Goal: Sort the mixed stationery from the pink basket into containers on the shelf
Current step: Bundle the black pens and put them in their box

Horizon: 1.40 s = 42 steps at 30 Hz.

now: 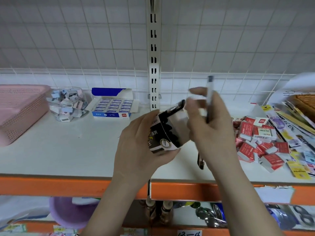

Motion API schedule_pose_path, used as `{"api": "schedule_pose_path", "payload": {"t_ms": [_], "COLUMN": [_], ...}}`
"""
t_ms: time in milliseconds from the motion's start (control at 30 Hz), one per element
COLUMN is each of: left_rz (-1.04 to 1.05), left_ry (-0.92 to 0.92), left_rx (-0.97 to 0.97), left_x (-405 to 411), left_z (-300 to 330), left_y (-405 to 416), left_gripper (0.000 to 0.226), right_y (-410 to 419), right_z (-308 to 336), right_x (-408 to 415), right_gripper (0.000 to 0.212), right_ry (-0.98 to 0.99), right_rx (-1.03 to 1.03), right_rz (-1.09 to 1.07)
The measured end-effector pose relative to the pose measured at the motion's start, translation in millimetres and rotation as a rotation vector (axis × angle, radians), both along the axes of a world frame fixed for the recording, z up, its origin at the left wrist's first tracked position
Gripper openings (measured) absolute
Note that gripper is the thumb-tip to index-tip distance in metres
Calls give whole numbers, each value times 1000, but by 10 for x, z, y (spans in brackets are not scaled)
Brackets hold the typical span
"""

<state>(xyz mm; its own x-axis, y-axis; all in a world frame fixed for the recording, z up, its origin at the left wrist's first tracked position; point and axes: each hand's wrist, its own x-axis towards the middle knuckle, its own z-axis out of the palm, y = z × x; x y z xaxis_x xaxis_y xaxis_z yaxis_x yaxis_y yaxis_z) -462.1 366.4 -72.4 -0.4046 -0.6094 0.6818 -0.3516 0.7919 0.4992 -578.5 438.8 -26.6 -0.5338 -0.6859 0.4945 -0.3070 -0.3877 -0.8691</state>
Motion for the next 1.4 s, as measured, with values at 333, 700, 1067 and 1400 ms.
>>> {"api": "schedule_pose_path", "payload": {"t_ms": [333,700,1067,1400], "left_rz": [-43,34,-4,-1], "left_ry": [20,36,56,17], "left_rx": [-42,-70,-205,-221], "left_x": [-55,61,139,183], "left_z": [41,-116,-105,-174], "left_y": [9,-221,-190,-177], "left_gripper": [70,82,80,70], "right_y": [-107,84,209,278], "right_z": [-109,39,111,151], "right_x": [15,-131,-39,34], "right_gripper": [14,18,48,39], "right_ry": [371,207,653,499], "right_rx": [99,190,587,578], "right_rz": [-156,76,121,167]}}
